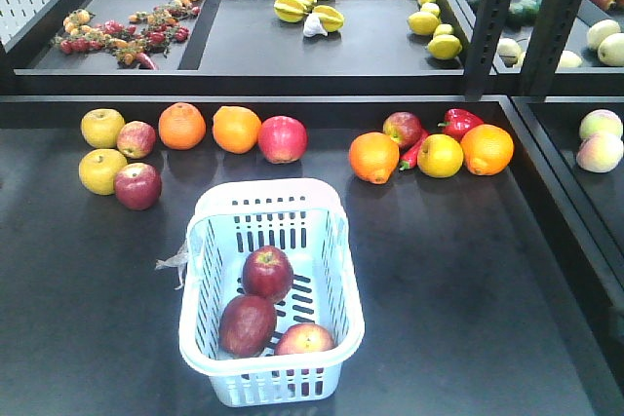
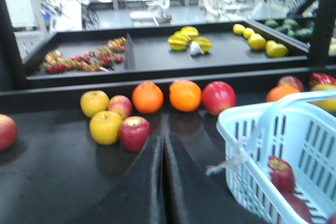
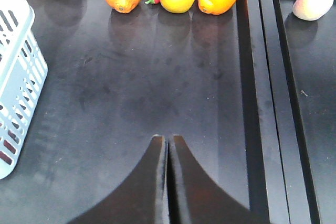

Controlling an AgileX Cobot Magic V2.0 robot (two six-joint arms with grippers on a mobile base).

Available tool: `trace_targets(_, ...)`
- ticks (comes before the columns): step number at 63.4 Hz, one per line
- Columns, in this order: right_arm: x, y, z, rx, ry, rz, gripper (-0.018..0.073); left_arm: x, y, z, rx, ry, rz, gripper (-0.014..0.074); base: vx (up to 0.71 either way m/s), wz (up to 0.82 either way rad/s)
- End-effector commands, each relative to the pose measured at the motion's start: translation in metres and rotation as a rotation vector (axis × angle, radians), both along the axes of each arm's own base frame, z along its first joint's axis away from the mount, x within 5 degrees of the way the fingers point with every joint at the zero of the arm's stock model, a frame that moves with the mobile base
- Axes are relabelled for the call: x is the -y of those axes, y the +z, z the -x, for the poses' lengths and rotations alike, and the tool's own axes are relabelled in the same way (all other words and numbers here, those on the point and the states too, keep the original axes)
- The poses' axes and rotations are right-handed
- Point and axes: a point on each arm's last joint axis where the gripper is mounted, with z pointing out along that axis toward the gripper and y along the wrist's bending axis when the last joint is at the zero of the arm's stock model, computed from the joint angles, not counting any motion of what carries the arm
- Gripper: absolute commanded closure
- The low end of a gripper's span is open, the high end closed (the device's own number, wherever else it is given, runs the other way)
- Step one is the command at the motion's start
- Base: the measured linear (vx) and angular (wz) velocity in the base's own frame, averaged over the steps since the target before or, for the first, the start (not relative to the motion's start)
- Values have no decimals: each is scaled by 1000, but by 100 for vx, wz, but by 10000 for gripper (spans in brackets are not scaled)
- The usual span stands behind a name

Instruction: Pick three apples into basket with both arms

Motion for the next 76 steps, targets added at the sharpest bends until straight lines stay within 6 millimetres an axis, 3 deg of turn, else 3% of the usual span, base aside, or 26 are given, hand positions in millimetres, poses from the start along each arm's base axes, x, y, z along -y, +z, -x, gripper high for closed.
trace_targets(1,2,13,-4,91,-15,10,568,-1,6,1,149,27,38,604,0,0)
trace_targets(26,2,13,-4,88,-15,9,568,-9,-35,5,164,145,64,604,0,0)
trace_targets(76,2,13,-4,84,-14,9,568,-9,-35,7,181,149,92,604,0,0)
